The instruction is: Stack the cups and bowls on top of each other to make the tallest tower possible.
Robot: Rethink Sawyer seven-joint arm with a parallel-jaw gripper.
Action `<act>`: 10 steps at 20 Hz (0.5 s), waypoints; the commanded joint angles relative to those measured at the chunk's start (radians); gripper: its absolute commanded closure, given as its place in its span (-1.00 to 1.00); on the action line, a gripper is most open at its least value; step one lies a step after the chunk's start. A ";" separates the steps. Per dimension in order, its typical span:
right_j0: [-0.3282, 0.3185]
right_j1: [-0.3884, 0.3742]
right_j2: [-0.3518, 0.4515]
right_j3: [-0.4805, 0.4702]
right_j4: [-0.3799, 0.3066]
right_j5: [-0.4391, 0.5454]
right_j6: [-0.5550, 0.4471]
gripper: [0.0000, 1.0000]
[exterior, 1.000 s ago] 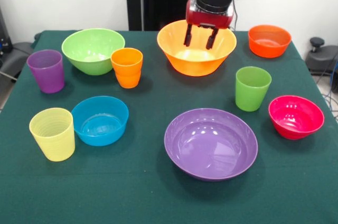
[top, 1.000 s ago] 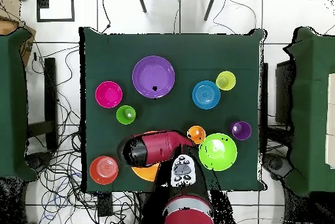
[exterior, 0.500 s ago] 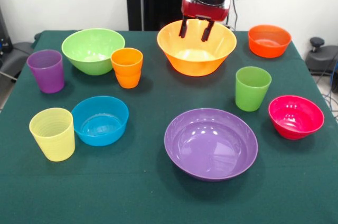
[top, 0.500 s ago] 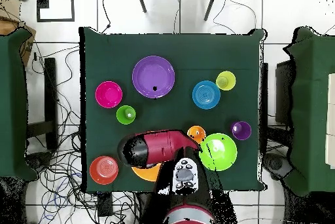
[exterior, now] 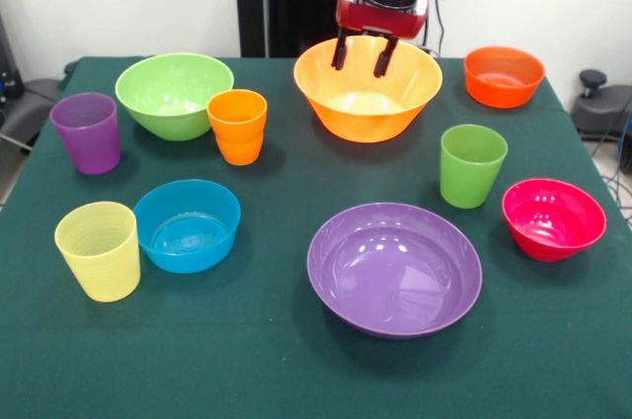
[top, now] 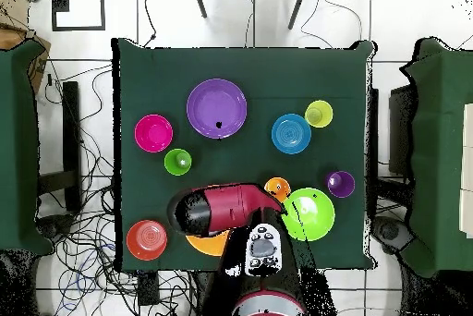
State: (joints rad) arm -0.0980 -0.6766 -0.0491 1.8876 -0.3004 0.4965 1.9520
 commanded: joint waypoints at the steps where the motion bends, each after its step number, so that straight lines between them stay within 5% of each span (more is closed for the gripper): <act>1: 0.011 0.038 0.065 0.007 -0.020 -0.052 0.066 -1.00; 7: 0.049 0.063 0.019 -0.012 -0.034 -0.060 0.105 -1.00; 10: 0.060 0.098 -0.004 0.011 -0.026 -0.162 0.160 -1.00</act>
State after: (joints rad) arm -0.0640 -0.6552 -0.0725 1.8874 -0.3004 0.4674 1.9524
